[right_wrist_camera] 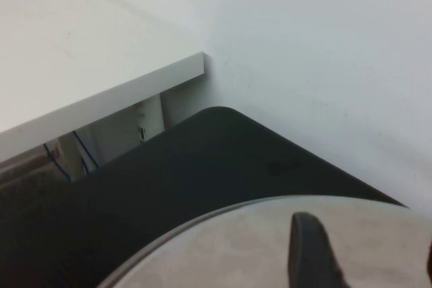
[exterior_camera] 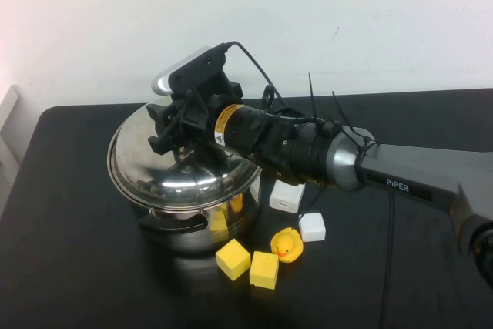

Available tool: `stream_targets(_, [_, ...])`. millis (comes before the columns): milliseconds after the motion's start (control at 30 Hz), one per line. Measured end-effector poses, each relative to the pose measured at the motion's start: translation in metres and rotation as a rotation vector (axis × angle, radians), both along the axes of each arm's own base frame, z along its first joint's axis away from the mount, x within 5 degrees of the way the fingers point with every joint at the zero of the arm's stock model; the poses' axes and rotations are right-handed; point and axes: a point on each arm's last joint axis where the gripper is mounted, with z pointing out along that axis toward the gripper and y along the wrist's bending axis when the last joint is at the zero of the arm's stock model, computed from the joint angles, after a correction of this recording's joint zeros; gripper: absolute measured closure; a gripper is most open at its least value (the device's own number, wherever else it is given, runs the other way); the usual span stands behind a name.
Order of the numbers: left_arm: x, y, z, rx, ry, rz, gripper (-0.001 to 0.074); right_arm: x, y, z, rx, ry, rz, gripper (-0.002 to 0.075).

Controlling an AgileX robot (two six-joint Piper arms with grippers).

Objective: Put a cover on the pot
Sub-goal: Place the pot lid on the pot

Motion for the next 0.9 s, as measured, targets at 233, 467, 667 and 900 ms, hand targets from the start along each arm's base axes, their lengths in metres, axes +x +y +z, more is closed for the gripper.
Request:
stream_targets(233, [0.000, 0.000, 0.000, 0.000, 0.000, 0.000, 0.0736, 0.000, 0.000, 0.000, 0.000, 0.000, -0.001, 0.0391])
stream_targets(467, [0.000, 0.000, 0.000, 0.000, 0.000, 0.000, 0.0736, 0.001, -0.001, 0.000, -0.037, -0.035, 0.010, 0.0323])
stream_targets(667, [0.000, 0.000, 0.000, 0.000, 0.000, 0.000, 0.0736, 0.001, 0.000, 0.001, -0.058, -0.080, 0.027, 0.0300])
stream_targets(900, [0.000, 0.000, 0.000, 0.000, 0.000, 0.000, 0.0736, -0.001, 0.003, 0.010, 0.017, -0.144, 0.059, 0.0295])
